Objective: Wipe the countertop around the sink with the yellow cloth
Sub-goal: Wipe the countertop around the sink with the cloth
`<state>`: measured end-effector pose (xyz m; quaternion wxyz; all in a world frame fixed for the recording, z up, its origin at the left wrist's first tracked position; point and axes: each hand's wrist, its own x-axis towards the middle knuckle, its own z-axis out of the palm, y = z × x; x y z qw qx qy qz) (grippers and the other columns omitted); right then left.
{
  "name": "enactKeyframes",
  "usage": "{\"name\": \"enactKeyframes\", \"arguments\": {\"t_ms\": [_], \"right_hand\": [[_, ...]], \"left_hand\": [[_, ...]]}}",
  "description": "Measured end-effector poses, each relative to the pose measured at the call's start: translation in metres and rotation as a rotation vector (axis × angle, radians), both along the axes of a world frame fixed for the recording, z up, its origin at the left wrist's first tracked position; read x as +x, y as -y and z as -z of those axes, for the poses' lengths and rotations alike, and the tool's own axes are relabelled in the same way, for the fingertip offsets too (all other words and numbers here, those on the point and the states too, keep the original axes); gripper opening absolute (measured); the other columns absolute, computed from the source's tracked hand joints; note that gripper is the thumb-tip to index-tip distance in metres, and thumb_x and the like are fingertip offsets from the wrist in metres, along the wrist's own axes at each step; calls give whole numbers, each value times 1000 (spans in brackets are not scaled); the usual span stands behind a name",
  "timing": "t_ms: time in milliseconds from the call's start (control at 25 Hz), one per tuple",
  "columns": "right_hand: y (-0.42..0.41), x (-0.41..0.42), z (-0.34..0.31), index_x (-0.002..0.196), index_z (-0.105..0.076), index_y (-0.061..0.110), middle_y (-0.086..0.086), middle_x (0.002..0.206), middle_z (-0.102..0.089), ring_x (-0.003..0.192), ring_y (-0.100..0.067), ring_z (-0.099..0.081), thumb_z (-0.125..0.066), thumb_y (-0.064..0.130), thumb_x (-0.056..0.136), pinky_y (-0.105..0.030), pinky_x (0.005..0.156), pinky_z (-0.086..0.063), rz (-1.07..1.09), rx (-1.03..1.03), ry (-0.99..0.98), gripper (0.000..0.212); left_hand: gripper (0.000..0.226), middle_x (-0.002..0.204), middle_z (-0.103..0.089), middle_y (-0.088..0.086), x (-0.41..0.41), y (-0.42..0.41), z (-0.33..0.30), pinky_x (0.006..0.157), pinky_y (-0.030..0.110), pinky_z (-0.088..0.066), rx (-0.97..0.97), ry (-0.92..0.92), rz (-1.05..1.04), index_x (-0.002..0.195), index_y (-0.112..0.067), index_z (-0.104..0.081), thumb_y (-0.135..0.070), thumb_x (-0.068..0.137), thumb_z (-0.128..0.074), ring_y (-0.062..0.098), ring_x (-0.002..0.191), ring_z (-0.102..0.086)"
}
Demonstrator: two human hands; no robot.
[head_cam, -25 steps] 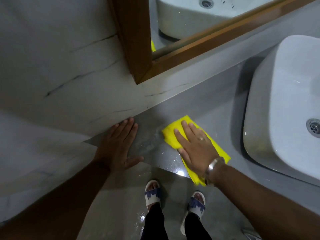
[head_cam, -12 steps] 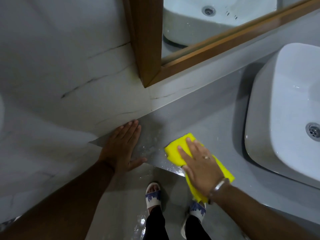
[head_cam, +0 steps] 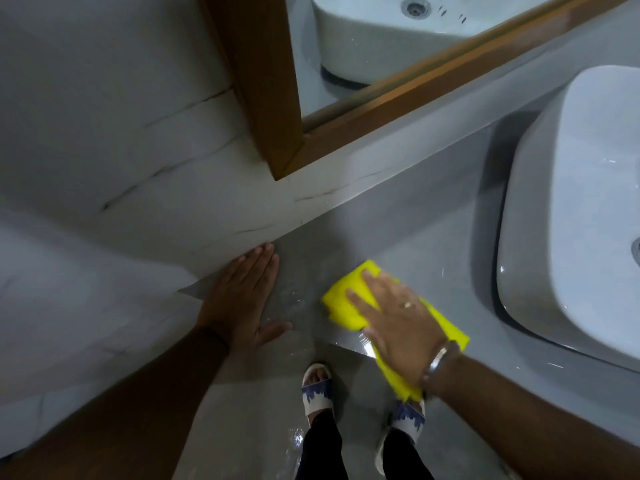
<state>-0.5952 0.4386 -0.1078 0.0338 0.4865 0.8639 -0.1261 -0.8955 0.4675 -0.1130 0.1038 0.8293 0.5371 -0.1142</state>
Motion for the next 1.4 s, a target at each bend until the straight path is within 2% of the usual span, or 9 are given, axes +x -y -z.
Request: {"name": "enactKeyframes", "arguments": {"t_ms": [160,400,520,640,760,880,1080,1280,1400], "right_hand": [[-106,22,8,147,-26,23,-19,156,-20,140,-43,-24,-18,45,88,-53,111,-29,336,15,72,64],[11,-8,-3,145,-31,28,-12,154,-29,138,-35,-33,-33,41,86,-48,109,-33,-77,-5,55,60],[-7,37,-5,144,-29,30,-12,153,-32,134,-37,-39,-32,42,87,-51,102,-43,8,52,50,59],[-74,5,0,145,-31,24,-20,153,-26,136,-46,-30,-21,45,87,-56,107,-33,205,9,53,63],[-61,-61,5,140,-43,23,-21,147,-38,131,-46,-39,-29,43,82,-57,104,-34,16,75,4,63],[-28,-18,2,144,-32,28,-14,152,-33,134,-39,-38,-38,41,86,-54,105,-35,-183,32,9,60],[-90,13,1,147,-28,24,-19,155,-24,137,-45,-29,-21,45,86,-57,107,-32,171,29,60,65],[-42,-30,7,140,-39,25,-16,150,-36,133,-43,-38,-36,41,83,-55,105,-34,-103,44,20,60],[-38,-14,-9,140,-39,27,-14,150,-37,135,-40,-37,-37,48,85,-56,106,-34,-66,58,-10,60]], "left_hand": [[108,159,-16,18,-1,-2,3,119,41,-12,11,8,5,151,-2,-17,-83,80,-24,28,147,-14],[107,159,-21,19,-1,1,2,119,45,-18,27,38,6,150,0,-24,-79,78,-36,32,146,-22],[107,159,-22,19,-1,2,3,119,43,-14,38,39,1,150,0,-24,-79,79,-36,32,146,-22],[107,158,-23,19,1,2,3,119,43,-16,49,46,-2,150,0,-25,-78,78,-39,32,146,-24],[107,157,-27,21,1,2,0,117,45,-21,57,48,-10,148,1,-29,-76,76,-42,33,144,-27],[107,157,-26,20,1,2,1,118,42,-17,55,42,-13,149,0,-28,-77,76,-42,32,145,-26],[109,158,-25,20,1,2,2,119,43,-17,36,49,-18,149,0,-27,-79,75,-40,32,145,-24],[108,156,-28,21,1,1,3,117,47,-25,50,63,-4,148,1,-29,-78,75,-42,34,144,-28],[107,155,-29,22,6,-1,3,116,46,-23,57,78,25,148,1,-30,-76,76,-43,35,143,-30]]}}
